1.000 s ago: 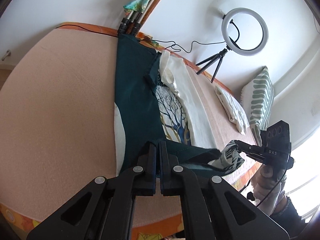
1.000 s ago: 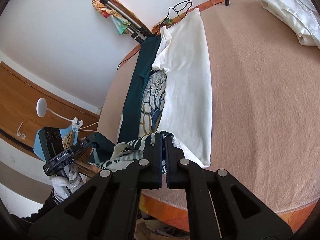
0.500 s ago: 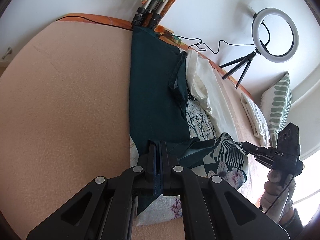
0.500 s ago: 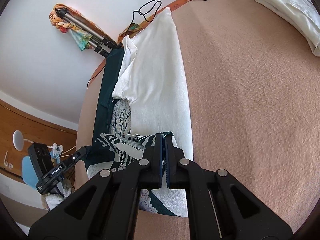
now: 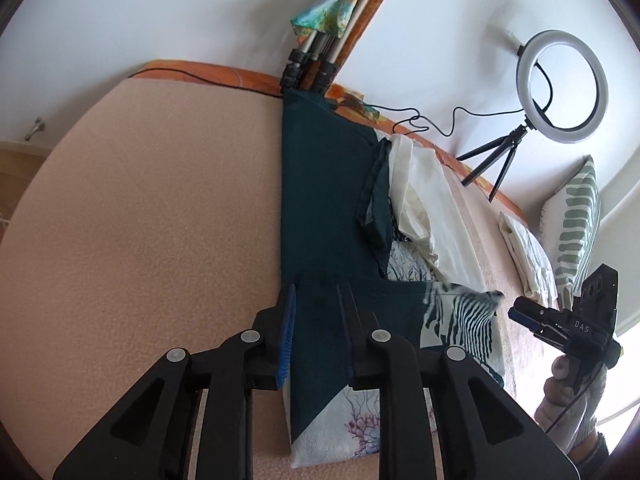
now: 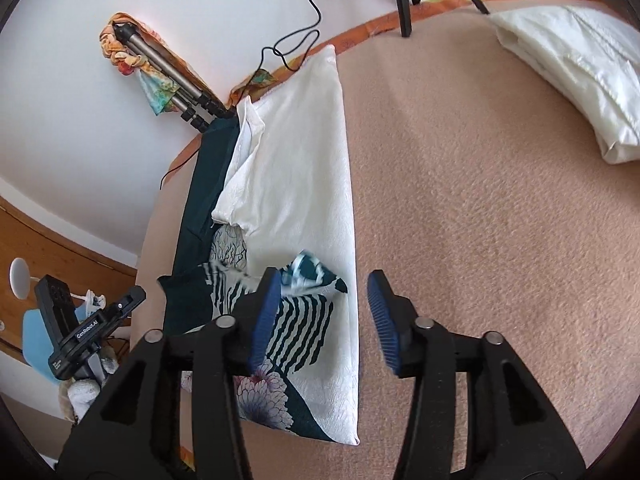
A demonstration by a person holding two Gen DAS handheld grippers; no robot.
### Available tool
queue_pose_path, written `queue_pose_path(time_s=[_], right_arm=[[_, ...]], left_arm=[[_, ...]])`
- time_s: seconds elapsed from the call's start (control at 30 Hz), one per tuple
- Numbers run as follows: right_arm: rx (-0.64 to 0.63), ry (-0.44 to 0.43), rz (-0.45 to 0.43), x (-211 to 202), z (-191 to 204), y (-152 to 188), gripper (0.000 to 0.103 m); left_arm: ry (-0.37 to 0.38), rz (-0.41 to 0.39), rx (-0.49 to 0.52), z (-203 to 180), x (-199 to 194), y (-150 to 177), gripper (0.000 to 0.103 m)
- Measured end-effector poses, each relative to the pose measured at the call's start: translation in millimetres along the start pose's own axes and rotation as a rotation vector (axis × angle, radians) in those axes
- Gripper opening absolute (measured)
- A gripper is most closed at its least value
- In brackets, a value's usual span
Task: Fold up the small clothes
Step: 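Lift the hem and fold it toward the collar, then open both tools, then move both tools to the collar and grasp the collar edge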
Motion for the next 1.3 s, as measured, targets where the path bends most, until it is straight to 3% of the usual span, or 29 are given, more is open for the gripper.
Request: queue_pose_path(time_s=[0.1, 0.23, 0.33, 0.47, 0.77, 1.0, 1.07, 1.1, 1.13, 1.3], right_arm=[[-0.106, 0.003, -0.065, -16.9, 14.5, -0.3, 0.052], [-0.320, 0.017, -0.093, -22.7, 50.3, 23.0, 0.052], [-0.448, 0.027, -0.064, -10.2, 71.3, 45.6, 0.045], [-0.546, 0.077, -0.041, 6.7, 81.5, 64.6, 0.045], [-0.437, 0.061, -0.076, -4.3, 70.4, 34.0, 0.045], [-0.391, 0.060, -0.106, -14.5, 64.6, -12.8, 0.045], [-0.390, 0.071, -0.116, -15.2, 61.7, -30.2, 0.045], [-0.390, 0.070, -0.115, -14.6, 59.8, -39.8, 0.046], [-0.384, 0.069, -0.113, -13.4, 57.2, -50.6, 0.048], [-0.339, 0.062, -0.101, 3.2, 41.8, -108.3, 0.051]], left_arm=[[0.005, -0.009, 0.075, -17.1, -5.4, 7.4, 0.019], [0.038, 0.059, 0.117, -34.8, 7.1, 32.9, 0.019], [0.043, 0.109, 0.137, -40.5, 20.4, 50.0, 0.019], [0.018, 0.150, 0.126, -36.2, 31.5, 62.0, 0.019], [-0.018, 0.067, 0.083, -17.6, 11.0, 29.8, 0.019], [-0.023, 0.025, 0.032, 5.3, 6.7, -22.7, 0.019], [-0.014, 0.037, 0.036, 9.7, 12.4, -42.7, 0.030], [-0.011, 0.037, 0.030, 12.9, 15.1, -53.2, 0.047], [-0.003, 0.023, 0.022, 16.0, 16.3, -63.6, 0.052], [0.018, 0.009, 0.018, 32.2, 38.4, -111.2, 0.052]])
Point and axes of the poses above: each gripper's, at about its wrist camera, not at the fingertips, and x roughly the way its jaws point, z to its left, y to its underside, the point moved 8 cm from there along x, roughly the way its jaws point, and after that the axes turned 15 degrees about y, right-handed, at the moved point
